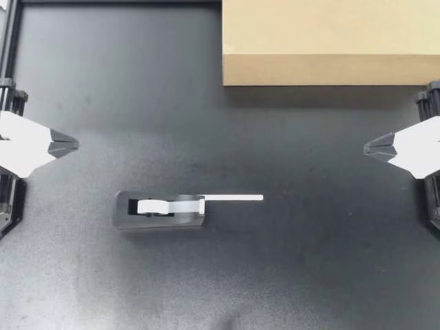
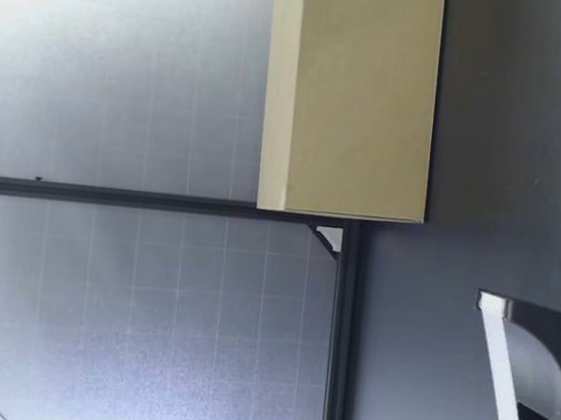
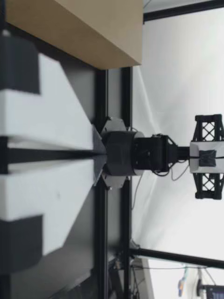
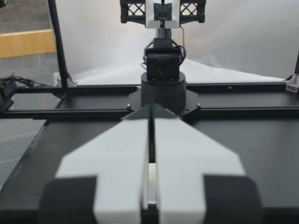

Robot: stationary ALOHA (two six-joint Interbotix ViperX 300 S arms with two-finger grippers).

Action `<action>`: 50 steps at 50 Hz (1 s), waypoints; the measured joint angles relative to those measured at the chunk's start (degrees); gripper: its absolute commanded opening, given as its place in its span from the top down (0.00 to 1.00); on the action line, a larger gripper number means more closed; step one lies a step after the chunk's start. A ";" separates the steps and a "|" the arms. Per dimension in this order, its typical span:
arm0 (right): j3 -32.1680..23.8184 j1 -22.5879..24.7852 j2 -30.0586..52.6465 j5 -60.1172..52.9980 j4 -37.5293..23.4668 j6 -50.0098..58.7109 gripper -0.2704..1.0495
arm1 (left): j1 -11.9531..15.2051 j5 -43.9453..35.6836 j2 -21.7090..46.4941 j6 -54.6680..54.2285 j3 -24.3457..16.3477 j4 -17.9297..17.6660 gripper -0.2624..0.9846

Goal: Cut a small piece of tape from the tape dispenser then place it on the cardboard box's edge.

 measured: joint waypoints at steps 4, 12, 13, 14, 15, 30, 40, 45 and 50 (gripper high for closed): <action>-0.09 0.00 0.09 -0.18 0.00 0.00 0.90 | 0.00 -0.79 0.00 0.09 0.09 0.00 0.89; -0.44 0.00 1.76 -2.90 0.00 0.18 0.90 | 0.00 -3.52 0.00 0.62 0.53 -0.09 0.89; -0.70 0.00 2.20 -3.34 0.09 0.26 0.90 | 0.00 -3.78 0.09 0.70 0.70 -0.09 0.89; -1.14 0.00 2.72 -3.78 0.18 0.18 0.90 | 0.00 -3.96 0.00 0.70 0.79 -0.09 0.89; -1.49 0.00 3.34 -4.04 0.18 0.18 0.90 | 0.00 -4.13 0.09 0.62 0.97 -0.09 0.89; -14.24 0.00 23.47 -3.16 3.08 0.53 0.90 | 0.00 -5.36 0.09 0.70 2.29 -0.09 0.89; -25.84 0.00 39.02 5.98 4.04 0.35 0.90 | 0.00 -5.36 0.18 0.79 2.99 -0.09 0.89; -33.05 0.00 46.49 14.41 4.04 0.18 0.90 | 0.00 -5.36 0.35 0.79 3.16 -0.09 0.89; -39.73 -0.09 52.29 23.82 3.96 -0.26 0.90 | 0.00 -5.36 0.53 0.79 3.16 -0.09 0.89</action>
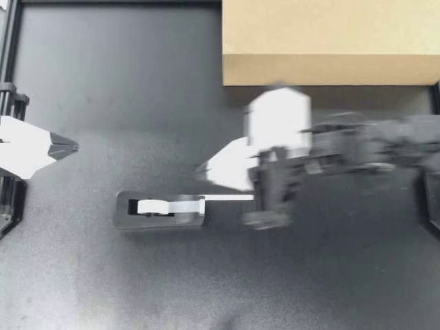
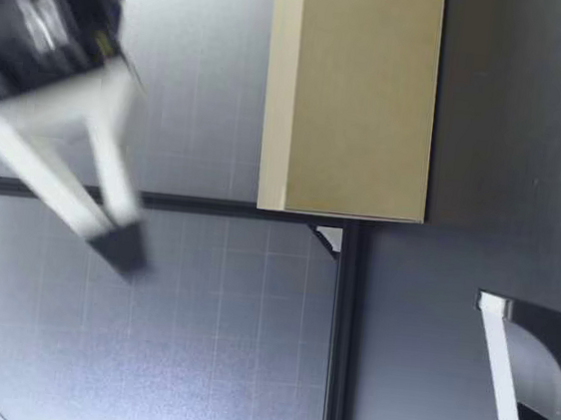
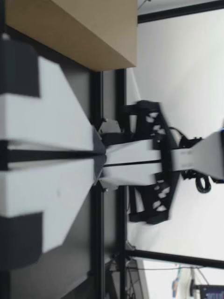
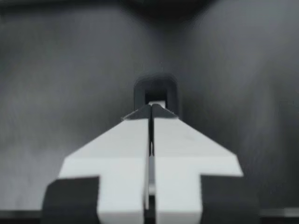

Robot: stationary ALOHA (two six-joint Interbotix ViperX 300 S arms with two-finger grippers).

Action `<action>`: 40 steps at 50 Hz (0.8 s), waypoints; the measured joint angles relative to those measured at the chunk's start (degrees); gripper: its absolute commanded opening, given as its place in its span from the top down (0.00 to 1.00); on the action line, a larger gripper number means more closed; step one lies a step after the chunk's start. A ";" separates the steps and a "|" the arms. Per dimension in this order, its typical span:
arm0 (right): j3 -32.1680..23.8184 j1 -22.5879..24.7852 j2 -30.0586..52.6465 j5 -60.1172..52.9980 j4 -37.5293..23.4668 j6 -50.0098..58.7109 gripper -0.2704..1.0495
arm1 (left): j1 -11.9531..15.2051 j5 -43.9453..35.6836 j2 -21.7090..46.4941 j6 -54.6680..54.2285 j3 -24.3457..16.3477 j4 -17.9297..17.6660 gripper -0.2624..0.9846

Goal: Cut a small piece of tape from the tape dispenser then place it on the cardboard box's edge.

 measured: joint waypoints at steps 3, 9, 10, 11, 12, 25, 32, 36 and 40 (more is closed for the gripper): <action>-3.60 0.09 3.16 5.89 -0.09 -0.18 0.90 | 0.00 0.00 0.18 0.00 0.09 0.00 0.89; -9.84 -0.09 8.53 16.26 -0.18 -0.26 0.90 | 0.00 0.00 0.44 -0.09 0.26 0.00 0.89; -11.07 -0.18 9.58 18.37 -0.18 -0.44 0.90 | 0.00 0.00 0.44 -0.09 0.26 0.00 0.89; -12.22 -0.26 10.46 20.04 -0.18 -0.70 0.90 | 0.00 0.00 0.62 -0.09 0.35 0.00 0.89; -13.27 -0.35 11.34 21.71 -0.18 -0.79 0.90 | 0.00 0.00 0.62 -0.35 0.44 0.00 0.89; -22.41 -3.87 18.98 34.89 3.60 -3.78 0.90 | 0.00 0.00 0.97 -0.88 1.23 0.00 0.89; -24.79 -7.03 21.71 39.20 13.10 -12.04 0.90 | 0.00 0.00 0.97 -0.88 1.23 0.00 0.89; -26.02 -9.49 23.47 42.45 21.45 -18.11 0.90 | 0.00 0.00 1.05 -0.97 1.32 0.00 0.89; -27.42 -11.69 25.75 46.14 29.71 -23.73 0.90 | 0.00 0.00 1.05 -0.97 1.32 0.00 0.89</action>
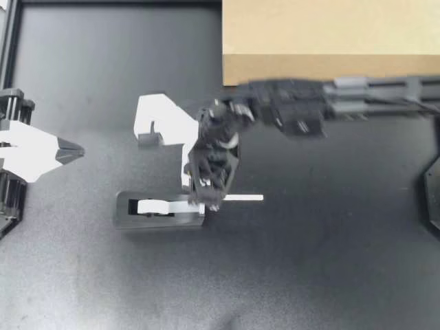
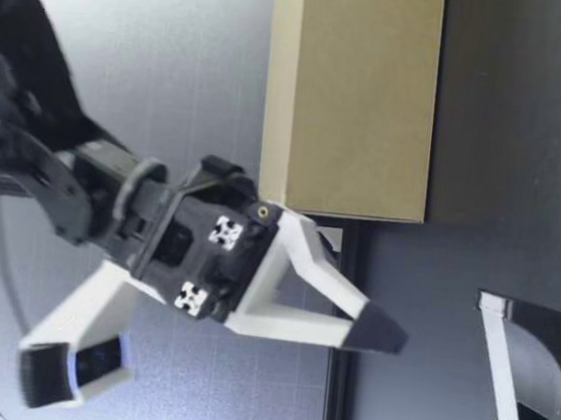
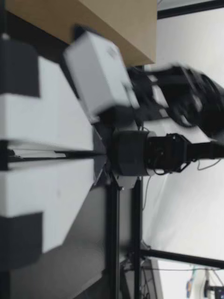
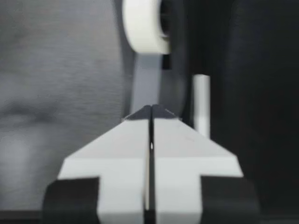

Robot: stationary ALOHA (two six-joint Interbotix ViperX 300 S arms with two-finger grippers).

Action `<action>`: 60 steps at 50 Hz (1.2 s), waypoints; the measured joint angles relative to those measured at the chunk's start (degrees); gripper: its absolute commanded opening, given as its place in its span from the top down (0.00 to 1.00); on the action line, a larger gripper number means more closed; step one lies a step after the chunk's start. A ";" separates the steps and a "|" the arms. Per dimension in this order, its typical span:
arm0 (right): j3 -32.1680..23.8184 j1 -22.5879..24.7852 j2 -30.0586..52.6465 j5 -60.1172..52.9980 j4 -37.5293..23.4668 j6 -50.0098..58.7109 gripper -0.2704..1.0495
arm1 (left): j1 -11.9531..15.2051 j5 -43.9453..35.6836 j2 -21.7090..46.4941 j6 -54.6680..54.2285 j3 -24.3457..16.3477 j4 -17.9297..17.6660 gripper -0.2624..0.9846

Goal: Cut a small piece of tape from the tape dispenser then place it on the cardboard box's edge.

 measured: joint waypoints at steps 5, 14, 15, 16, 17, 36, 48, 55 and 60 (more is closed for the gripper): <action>-2.02 -2.20 3.25 4.39 8.17 -4.04 0.90 | 0.00 0.00 0.09 0.00 0.09 0.00 0.89; -5.71 -4.31 8.00 11.69 11.95 -4.57 0.86 | 0.00 -0.09 0.26 0.00 0.09 0.00 0.89; -6.06 -4.31 8.35 12.13 11.95 -4.57 0.84 | 0.00 0.00 0.35 0.00 0.09 -0.09 0.89; -6.50 -4.31 8.70 12.57 11.95 -4.57 0.83 | 0.00 0.00 0.35 0.00 0.18 0.00 0.89; -6.94 -4.31 8.96 12.92 11.95 -4.48 0.82 | 0.00 0.00 0.35 0.00 0.18 0.00 0.89; -10.90 -4.31 11.16 12.74 10.63 -2.90 0.43 | 0.00 0.00 1.05 0.00 0.88 0.00 0.89; -10.90 -4.39 13.18 16.00 11.34 -1.67 0.45 | 0.00 0.00 1.05 0.00 1.49 0.00 0.89; -10.90 -4.31 13.71 16.79 12.13 -1.49 0.45 | 0.00 0.00 1.05 0.09 1.58 0.00 0.89; -10.90 -4.31 13.97 16.96 12.22 -1.49 0.45 | 0.00 0.00 1.05 0.18 1.67 0.00 0.89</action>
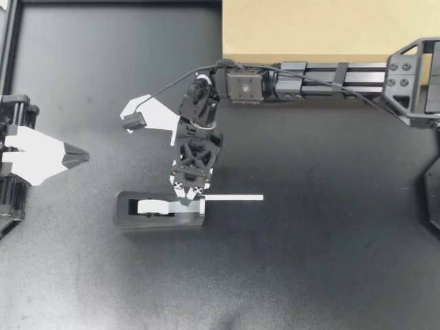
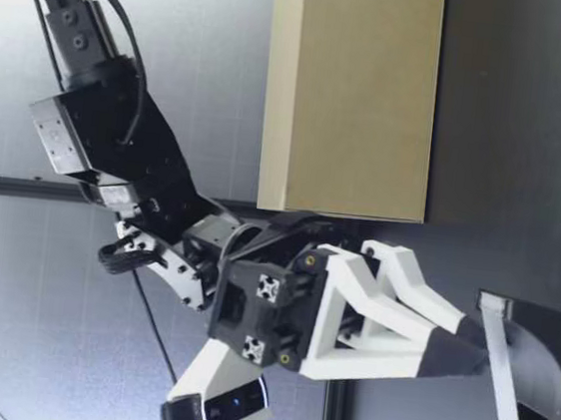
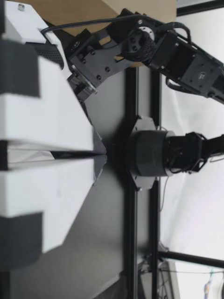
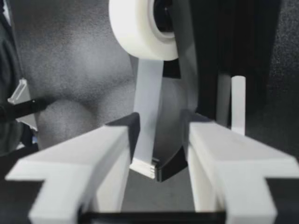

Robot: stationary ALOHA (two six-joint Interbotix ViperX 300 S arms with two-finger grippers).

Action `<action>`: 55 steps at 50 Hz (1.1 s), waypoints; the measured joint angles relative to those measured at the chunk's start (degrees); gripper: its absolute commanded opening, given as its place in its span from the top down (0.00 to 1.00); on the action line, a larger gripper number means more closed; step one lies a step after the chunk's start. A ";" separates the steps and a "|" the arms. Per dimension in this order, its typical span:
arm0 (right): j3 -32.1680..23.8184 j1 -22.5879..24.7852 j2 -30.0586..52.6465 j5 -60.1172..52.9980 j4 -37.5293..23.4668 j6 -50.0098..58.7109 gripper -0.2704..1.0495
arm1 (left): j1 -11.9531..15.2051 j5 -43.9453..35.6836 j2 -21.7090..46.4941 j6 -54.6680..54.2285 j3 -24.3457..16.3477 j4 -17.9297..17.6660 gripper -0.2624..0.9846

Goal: Cut a small piece of tape from the tape dispenser then place it on the cardboard box's edge.

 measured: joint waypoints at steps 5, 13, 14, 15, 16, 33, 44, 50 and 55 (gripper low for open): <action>0.00 0.26 -0.09 0.26 0.09 0.09 0.45 | 0.00 0.00 0.00 0.18 0.00 -0.09 0.89; 0.00 0.88 0.00 0.35 0.09 0.09 0.53 | 0.00 0.00 0.00 0.18 0.00 0.00 0.89; 0.00 0.88 0.00 0.35 0.09 0.09 0.54 | 0.00 0.00 0.00 0.18 0.00 0.00 0.89; 0.00 0.88 0.00 0.35 0.09 0.09 0.55 | 0.00 0.00 0.00 0.18 0.00 0.00 0.89; 0.00 0.97 0.00 0.35 0.18 0.18 0.56 | 0.00 -0.09 0.00 0.18 0.00 0.00 0.89; 0.00 0.88 -0.09 -0.53 0.18 0.53 0.75 | 0.00 0.00 0.00 0.00 0.00 0.00 0.89; 0.00 0.97 0.00 -0.88 0.09 0.62 0.85 | 0.00 0.00 0.00 -0.09 0.00 0.00 0.89; 0.00 0.97 -0.26 -1.14 0.09 0.70 0.85 | 0.00 0.00 0.00 0.00 0.00 0.00 0.89; 0.00 0.97 -1.23 -1.41 0.09 0.79 0.85 | 0.00 0.00 0.00 0.09 0.00 0.00 0.89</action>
